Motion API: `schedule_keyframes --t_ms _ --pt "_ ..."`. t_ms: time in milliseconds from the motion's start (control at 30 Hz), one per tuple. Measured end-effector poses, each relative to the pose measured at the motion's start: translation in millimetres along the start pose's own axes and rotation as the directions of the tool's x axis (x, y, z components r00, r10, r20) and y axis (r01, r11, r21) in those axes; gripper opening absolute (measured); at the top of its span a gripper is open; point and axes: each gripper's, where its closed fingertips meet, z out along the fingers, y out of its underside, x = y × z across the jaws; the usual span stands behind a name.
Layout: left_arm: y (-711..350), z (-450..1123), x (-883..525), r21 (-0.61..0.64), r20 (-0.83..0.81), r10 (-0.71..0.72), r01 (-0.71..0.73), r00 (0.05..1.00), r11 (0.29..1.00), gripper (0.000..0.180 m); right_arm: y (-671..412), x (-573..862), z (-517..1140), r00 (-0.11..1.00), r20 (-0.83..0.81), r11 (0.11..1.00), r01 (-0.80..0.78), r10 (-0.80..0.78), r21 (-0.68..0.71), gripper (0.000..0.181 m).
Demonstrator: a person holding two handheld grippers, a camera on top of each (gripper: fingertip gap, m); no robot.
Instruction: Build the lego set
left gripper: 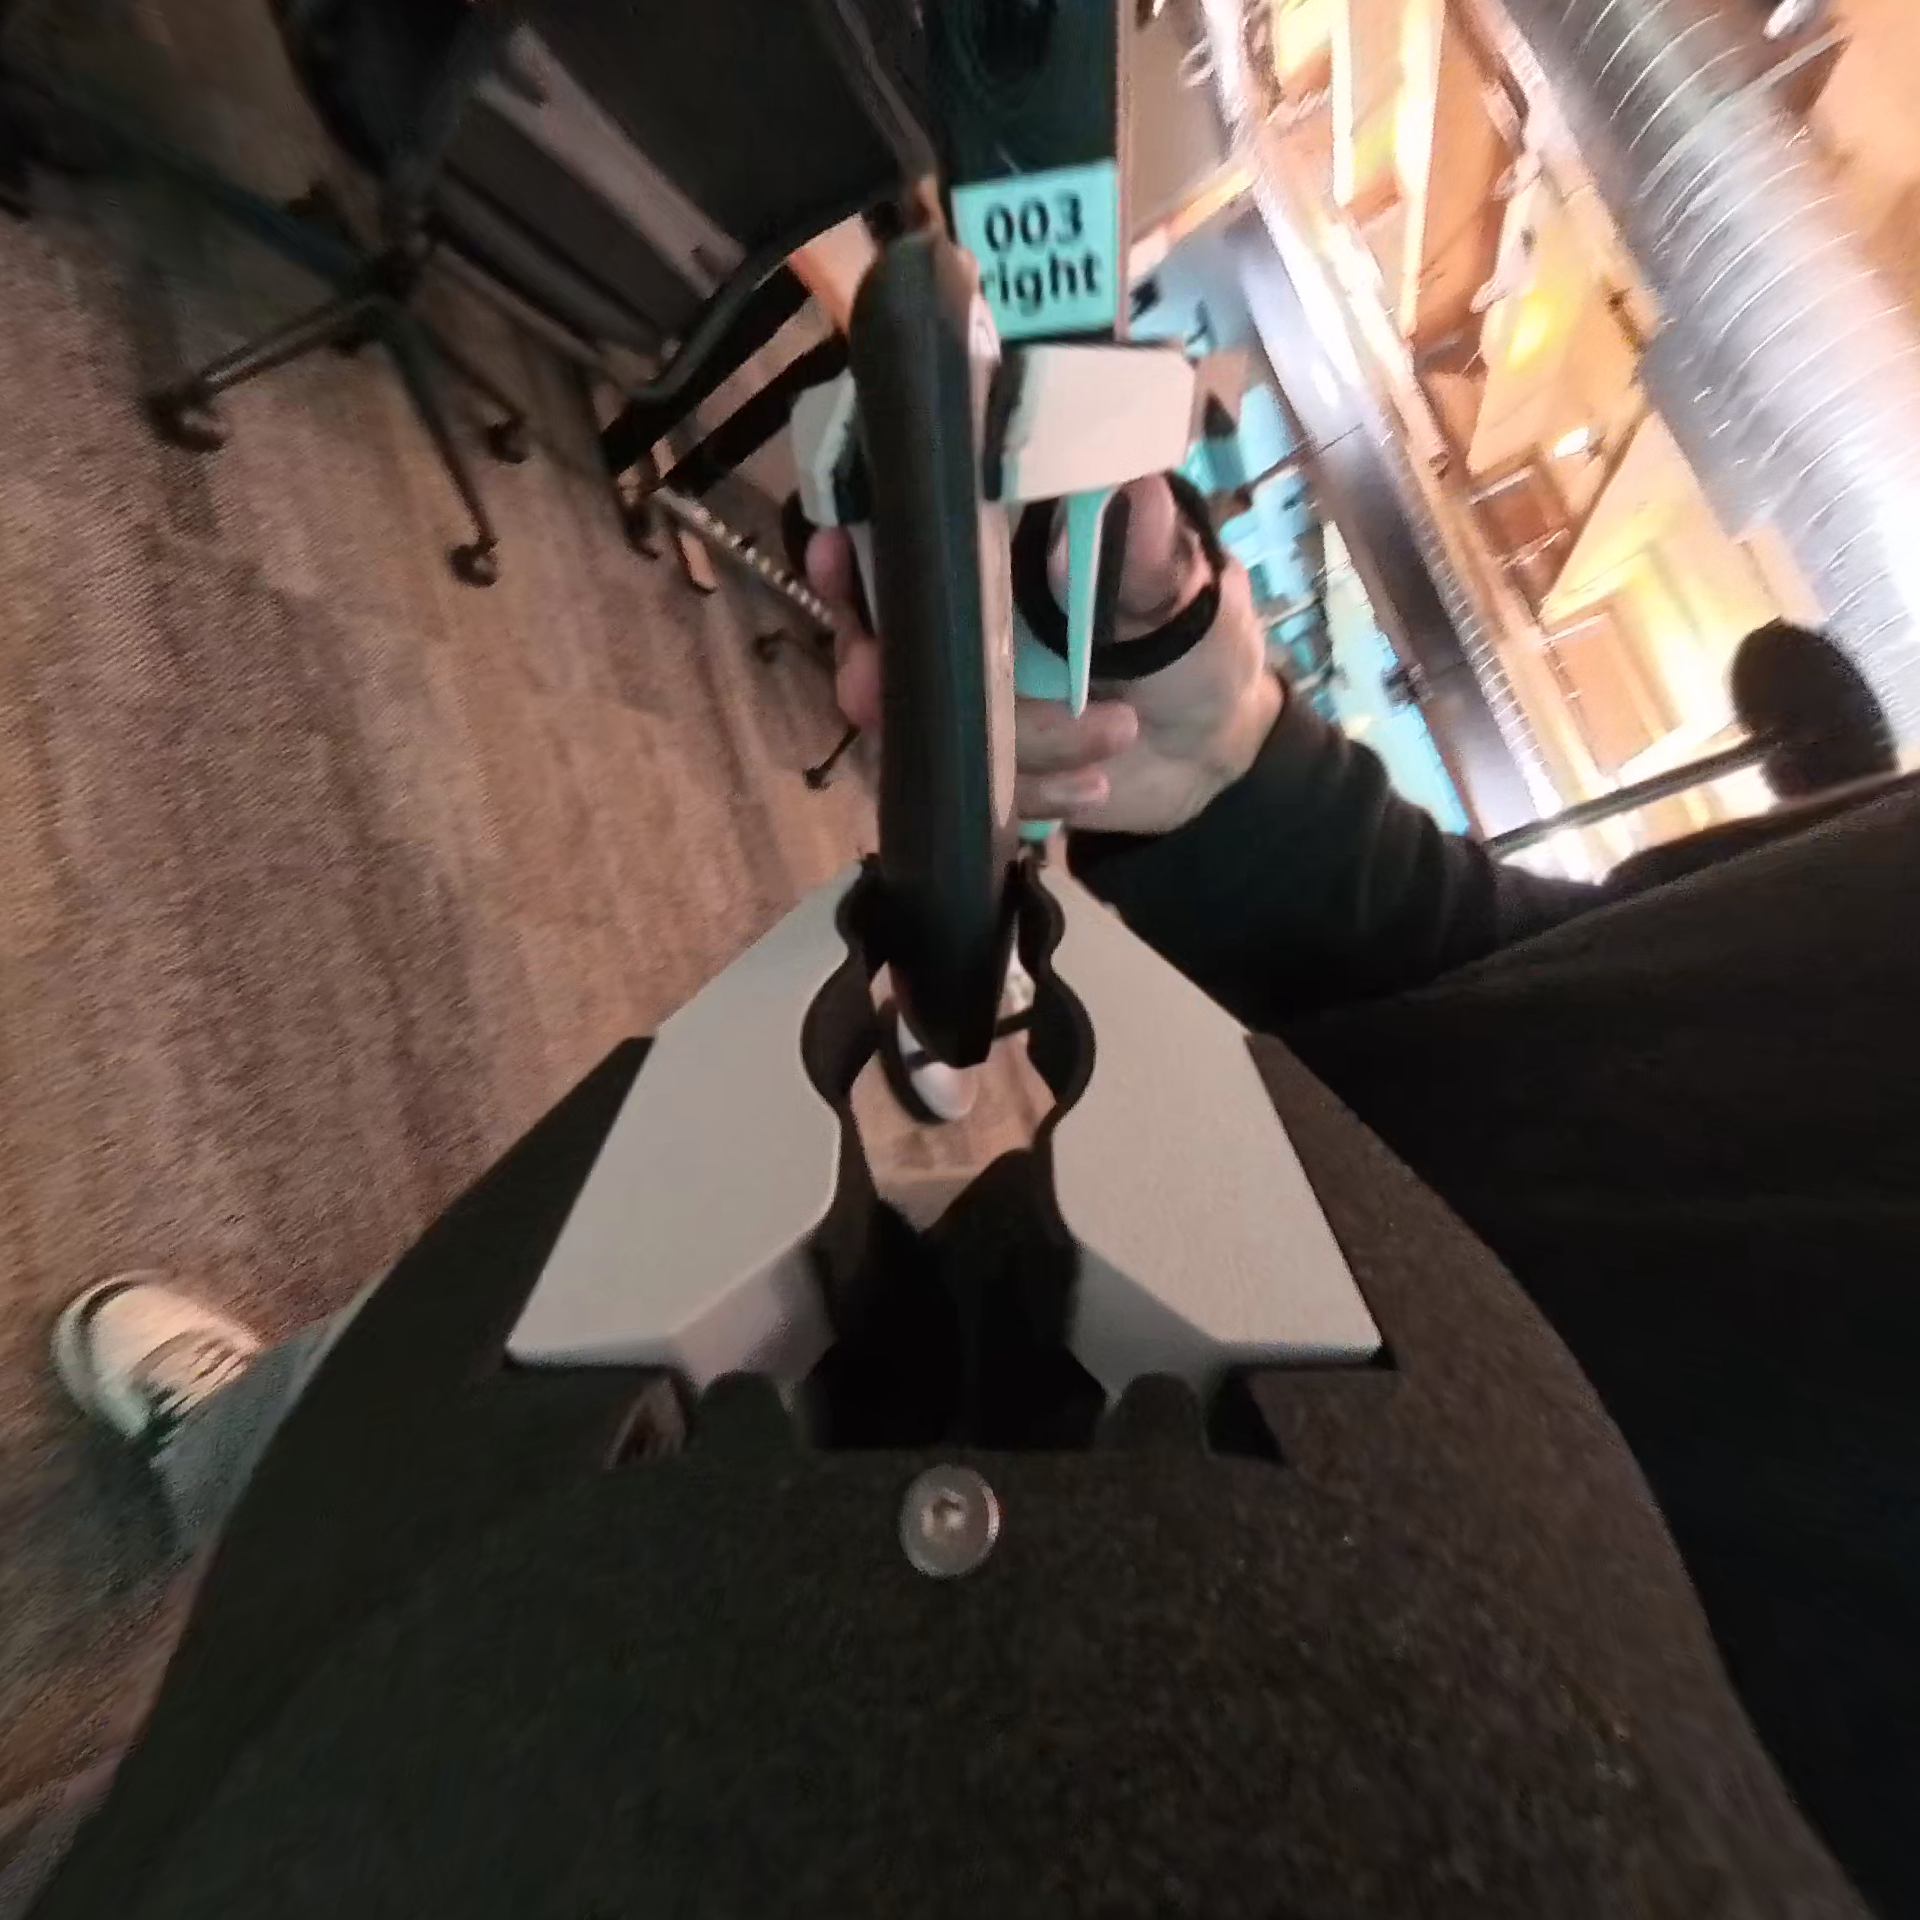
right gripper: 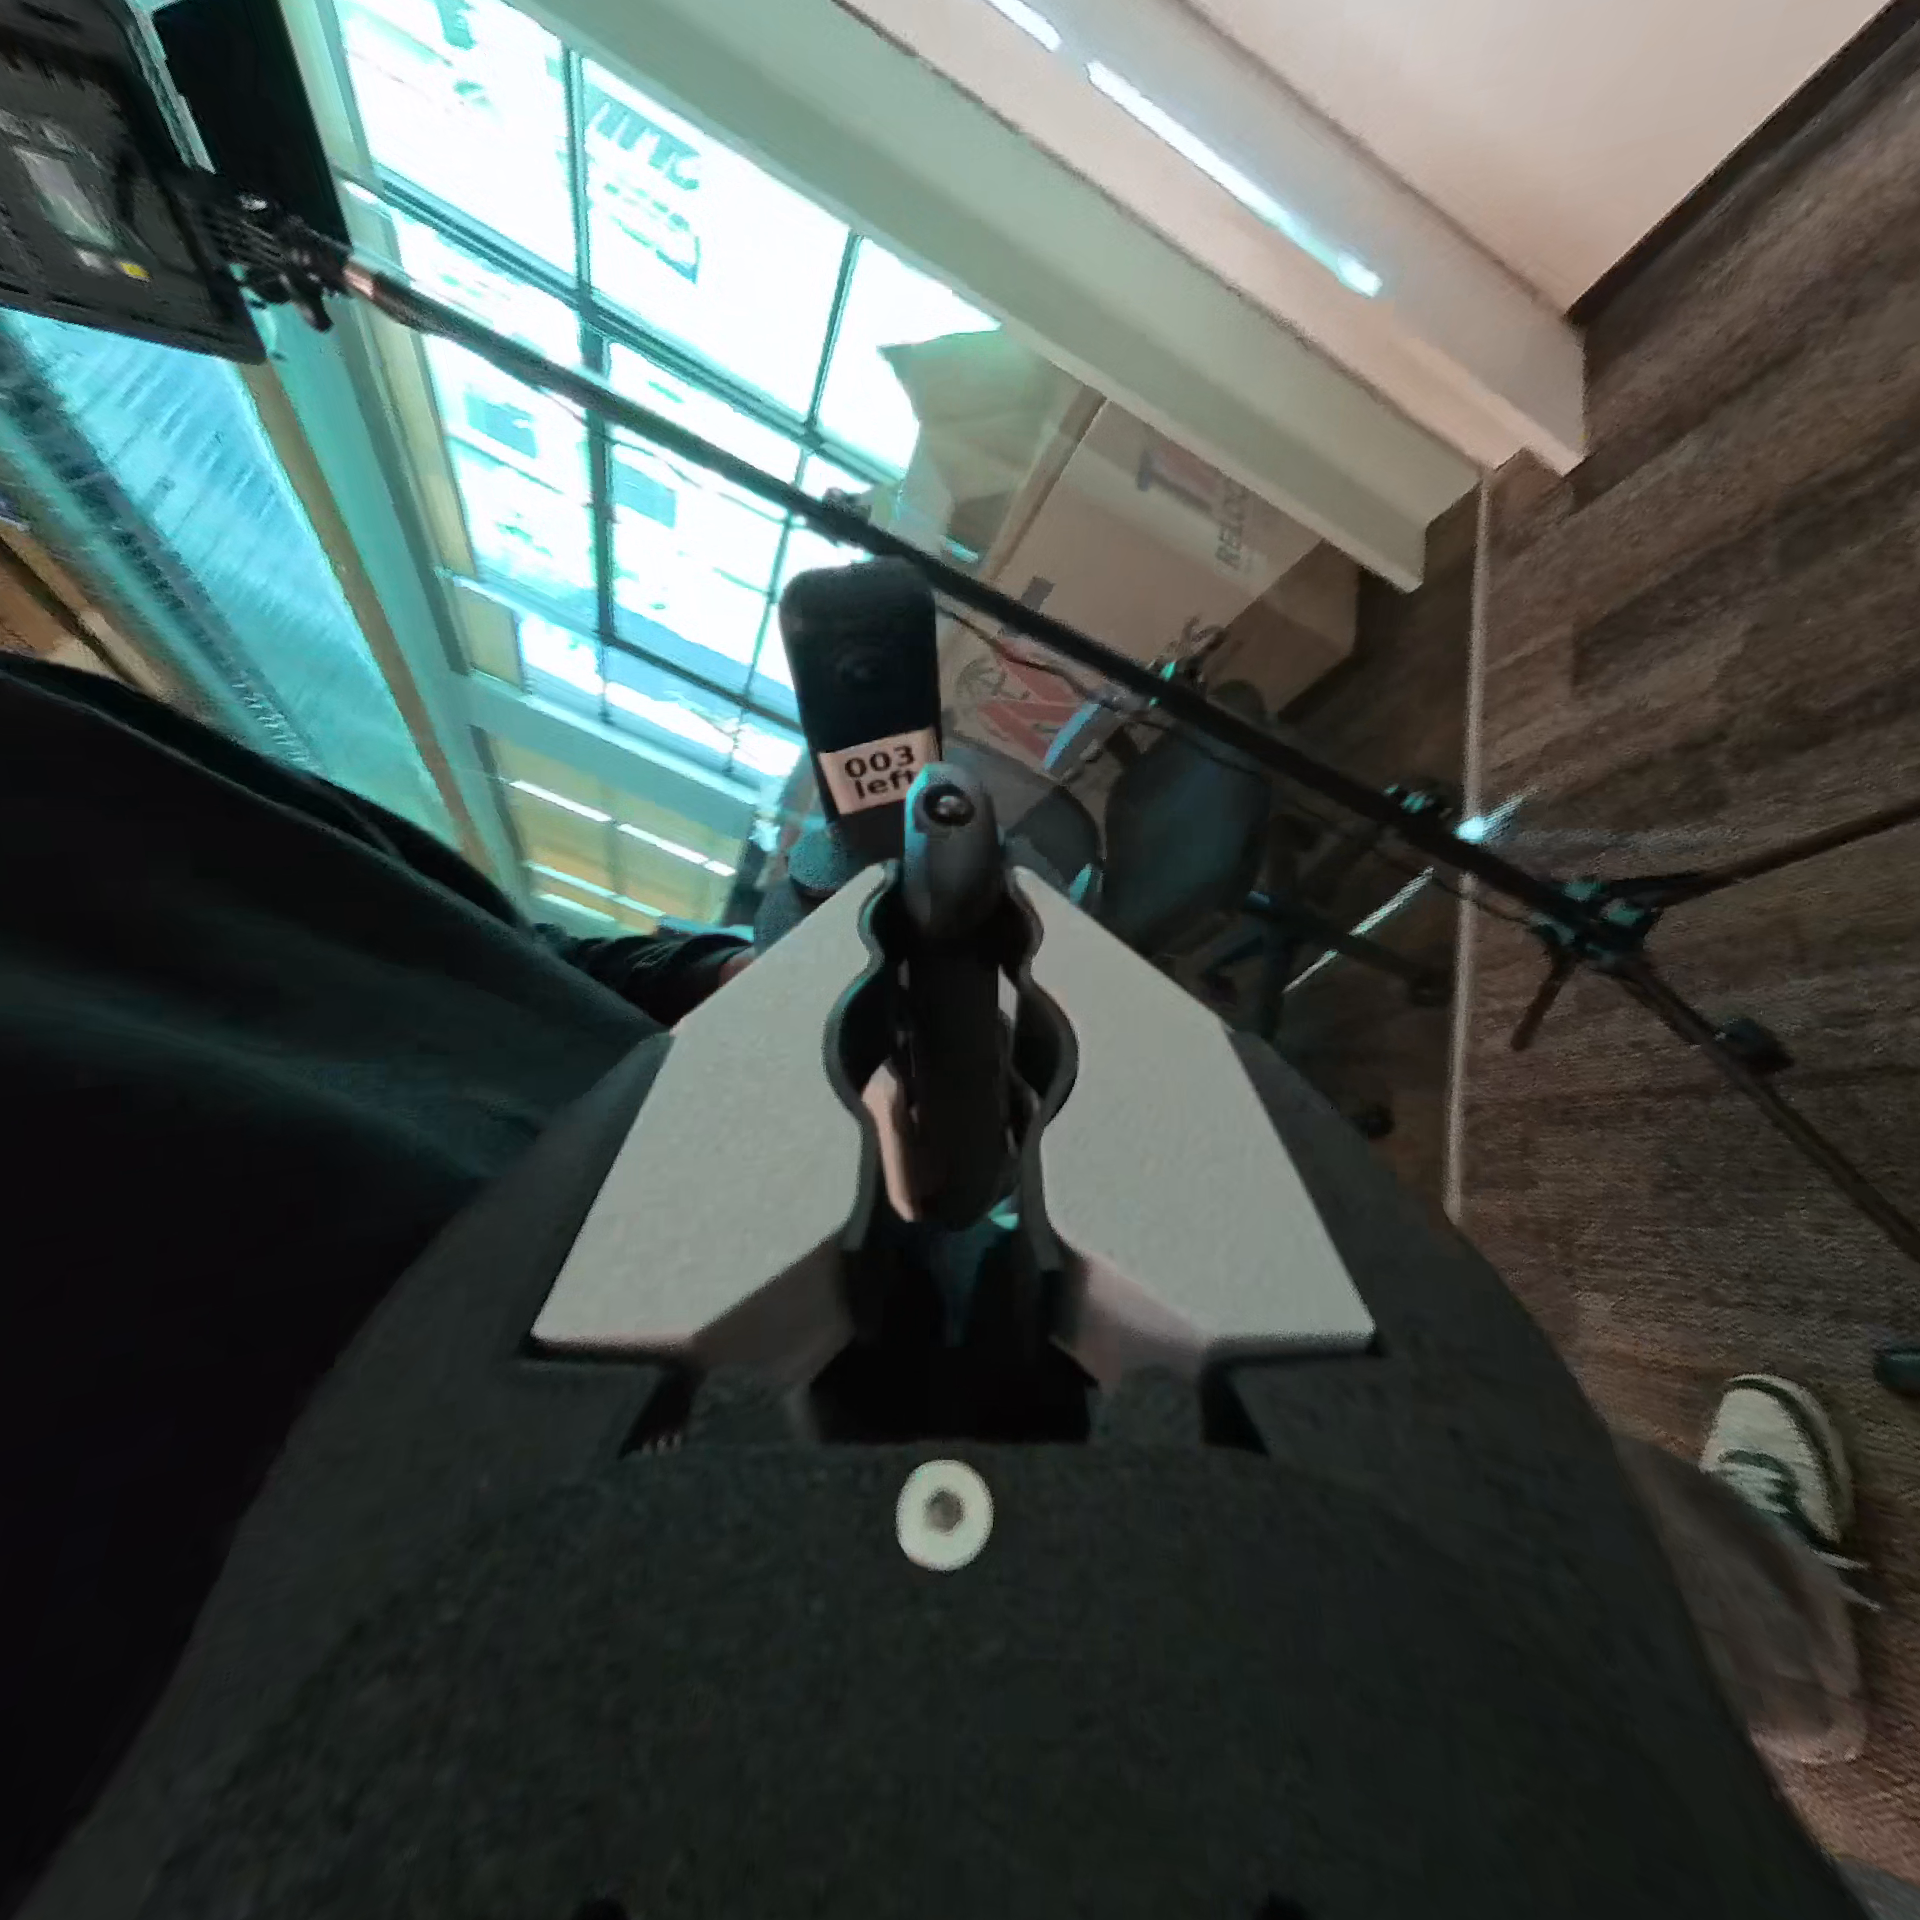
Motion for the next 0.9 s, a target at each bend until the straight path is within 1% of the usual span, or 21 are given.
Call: schedule_keyframes --t_ms 33,67,133,167,233,267,300,333,367,433,467,500,533,567,633,700,800,900 --pt "-7.4 0.9 6.4 0.030 -0.017 -0.018 0.018 1.000 0.999 0.019 -7.7 -5.1 -4.7 0.998 -0.048 0.999 0.035 -0.034 0.027 0.018" --pt "-13.9 1.5 12.4 0.055 -0.030 -0.027 0.029 0.999 0.998 0.019 -12.9 -7.6 -6.8 0.992 -0.108 0.996 0.072 -0.067 0.051 0.023" --pt "-25.6 1.4 19.2 0.103 -0.027 -0.027 0.030 0.999 0.994 0.019 -16.0 -16.5 -13.8 0.975 -0.192 0.989 0.126 -0.110 0.072 0.040" --pt "-30.8 0.7 22.2 0.129 -0.029 -0.032 0.035 0.999 0.991 0.019 -15.1 -19.7 -16.9 0.962 -0.241 0.985 0.153 -0.131 0.075 0.044" --pt "-39.1 -0.8 27.4 0.183 -0.046 -0.046 0.054 0.998 0.982 0.019 -14.5 -27.5 -21.6 0.934 -0.318 0.973 0.206 -0.164 0.103 0.042" --pt "-41.7 -1.1 26.8 0.205 -0.031 -0.051 0.056 0.998 0.977 0.019 -16.3 -30.6 -24.7 0.908 -0.379 0.964 0.239 -0.179 0.117 0.037" --pt "-43.2 -1.1 25.7 0.221 -0.011 -0.052 0.053 0.999 0.974 0.019 -20.3 -31.7 -32.2 0.850 -0.483 0.946 0.302 -0.209 0.122 0.032" --pt "-44.1 -0.8 25.1 0.233 0.001 -0.056 0.054 0.998 0.971 0.019 -24.0 -36.8 -38.3 0.769 -0.577 0.912 0.398 -0.275 0.096 0.029" --pt "-45.4 -0.7 23.6 0.247 0.016 -0.068 0.062 0.998 0.967 0.019 -23.9 -45.0 -38.9 0.680 -0.635 0.872 0.489 -0.367 0.020 0.021" --pt "-48.7 -1.4 22.6 0.267 0.044 -0.083 0.068 0.996 0.961 0.019 -18.3 -57.0 -32.5 0.459 -0.682 0.754 0.623 -0.569 -0.210 0.000" --pt "-50.0 -1.4 24.1 0.268 0.061 -0.066 0.047 0.996 0.962 0.019 -18.5 -61.0 -27.9 0.344 -0.683 0.682 0.662 -0.645 -0.311 0.000" --pt "-49.8 -0.9 25.6 0.259 0.088 -0.040 0.016 0.995 0.966 0.019 -18.7 -63.9 -24.2 0.253 -0.675 0.624 0.680 -0.693 -0.386 0.000" --pt "-49.0 0.0 27.3 0.249 0.114 -0.014 -0.015 0.993 0.968 0.019 -21.5 -66.5 -20.5 0.202 -0.670 0.590 0.688 -0.714 -0.422 0.000" --pt "-48.6 1.3 31.1 0.244 0.122 0.007 -0.037 0.992 0.969 0.019 -22.8 -68.9 -16.7 0.192 -0.665 0.580 0.692 -0.722 -0.430 0.000" --pt "-48.9 2.4 39.2 0.247 0.130 0.040 -0.071 0.991 0.966 0.019 -22.0 -65.3 -11.7 0.214 -0.656 0.597 0.670 -0.724 -0.440 0.000" --pt "-48.7 2.9 46.3 0.252 0.131 0.060 -0.092 0.990 0.963 0.019 -22.7 -61.4 -13.8 0.171 -0.659 0.584 0.654 -0.733 -0.480 0.000" --pt "-49.4 -0.7 52.2 0.277 0.128 0.076 -0.109 0.989 0.955 0.019 -18.7 -66.1 -10.8 0.188 -0.650 0.588 0.655 -0.736 -0.476 0.000" --pt "-46.9 -4.8 52.8 0.262 0.187 0.159 -0.205 0.969 0.943 0.020 -16.1 -69.2 -8.7 0.200 -0.645 0.589 0.657 -0.738 -0.471 0.000"
